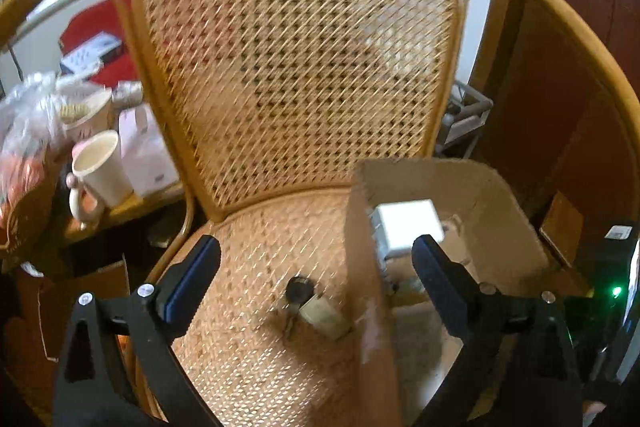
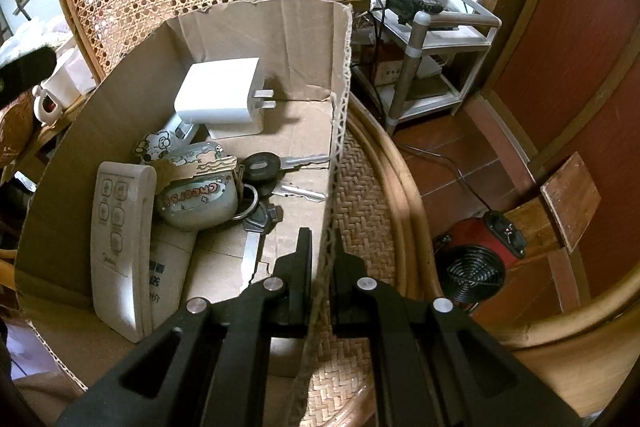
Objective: Organize rigid objects
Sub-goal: 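Move the left tool down to the black car key with tag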
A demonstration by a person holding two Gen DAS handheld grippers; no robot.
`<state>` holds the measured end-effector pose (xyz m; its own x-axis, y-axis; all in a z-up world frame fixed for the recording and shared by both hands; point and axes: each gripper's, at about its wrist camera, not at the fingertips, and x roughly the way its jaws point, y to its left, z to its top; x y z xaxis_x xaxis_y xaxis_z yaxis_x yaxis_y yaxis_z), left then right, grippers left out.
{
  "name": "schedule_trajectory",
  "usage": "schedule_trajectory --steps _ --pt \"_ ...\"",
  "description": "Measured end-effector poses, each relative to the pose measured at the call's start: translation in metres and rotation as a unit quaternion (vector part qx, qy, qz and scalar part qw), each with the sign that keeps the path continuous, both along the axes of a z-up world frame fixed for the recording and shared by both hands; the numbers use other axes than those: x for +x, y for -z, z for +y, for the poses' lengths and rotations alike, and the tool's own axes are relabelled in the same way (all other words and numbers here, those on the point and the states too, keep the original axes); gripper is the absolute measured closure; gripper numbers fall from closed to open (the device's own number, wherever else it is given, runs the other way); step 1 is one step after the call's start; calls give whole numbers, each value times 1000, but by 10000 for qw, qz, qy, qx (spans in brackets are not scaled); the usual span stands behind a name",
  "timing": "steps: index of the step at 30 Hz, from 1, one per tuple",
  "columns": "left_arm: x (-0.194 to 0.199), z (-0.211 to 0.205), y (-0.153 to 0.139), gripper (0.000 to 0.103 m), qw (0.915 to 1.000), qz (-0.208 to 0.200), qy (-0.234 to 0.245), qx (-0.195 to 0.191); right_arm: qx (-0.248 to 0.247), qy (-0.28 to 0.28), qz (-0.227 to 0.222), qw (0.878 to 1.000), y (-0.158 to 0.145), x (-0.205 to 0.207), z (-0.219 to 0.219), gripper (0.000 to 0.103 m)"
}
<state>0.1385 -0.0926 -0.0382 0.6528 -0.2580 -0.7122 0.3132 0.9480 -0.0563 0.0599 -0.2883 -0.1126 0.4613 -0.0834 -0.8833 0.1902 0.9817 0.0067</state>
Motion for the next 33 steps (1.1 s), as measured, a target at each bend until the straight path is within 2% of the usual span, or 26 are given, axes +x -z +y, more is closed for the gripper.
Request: schedule_trajectory --steps 4,14,16,19,21,28,33 --pt "4 17 13 7 9997 220 -11 41 0 0 2 10000 0 0 0 96" --pt "31 41 62 7 9949 874 -212 455 -18 -6 20 10000 0 0 -1 96" --pt "38 44 71 7 9932 1071 -286 350 -25 -14 19 10000 0 1 -1 96" --pt "52 49 84 7 9873 1513 -473 -124 -37 -26 23 10000 1 0 0 96" --pt "59 48 92 7 9831 1698 -615 -289 -41 -26 25 10000 1 0 0 96" --pt "78 52 119 7 9604 2334 -1212 -924 -38 -30 21 10000 0 1 0 96" --pt "82 40 120 6 9629 2222 -1273 -850 -34 -23 20 10000 1 0 0 96"
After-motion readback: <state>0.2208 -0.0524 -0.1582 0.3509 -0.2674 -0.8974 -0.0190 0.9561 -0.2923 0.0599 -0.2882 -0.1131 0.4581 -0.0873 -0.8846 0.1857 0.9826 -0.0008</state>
